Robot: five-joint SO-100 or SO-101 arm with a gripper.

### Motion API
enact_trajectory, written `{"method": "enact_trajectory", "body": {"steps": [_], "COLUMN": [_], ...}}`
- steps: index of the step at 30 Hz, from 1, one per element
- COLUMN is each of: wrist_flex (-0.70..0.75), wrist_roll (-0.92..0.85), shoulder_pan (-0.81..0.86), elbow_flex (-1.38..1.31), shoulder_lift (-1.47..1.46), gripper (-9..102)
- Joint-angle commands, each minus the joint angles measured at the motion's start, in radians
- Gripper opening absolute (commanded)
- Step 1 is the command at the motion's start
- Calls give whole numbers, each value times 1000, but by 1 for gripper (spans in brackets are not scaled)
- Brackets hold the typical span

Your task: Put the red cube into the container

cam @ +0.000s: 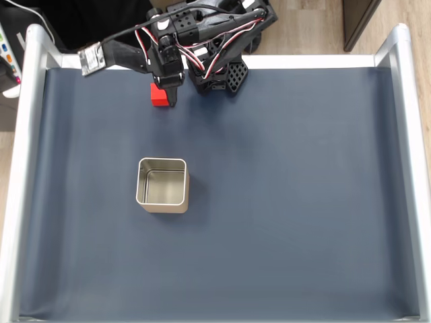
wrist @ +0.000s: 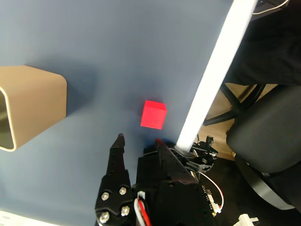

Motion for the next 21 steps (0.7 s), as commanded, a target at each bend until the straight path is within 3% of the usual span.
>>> {"method": "enact_trajectory", "body": {"steps": [1, 21], "wrist_flex": [-37, -262], "wrist_roll": [-32, -132], "shoulder_pan": [48, 147], "elbow_flex": [11, 95], "shoulder_lift": [14, -81], "gripper": [23, 28]}}
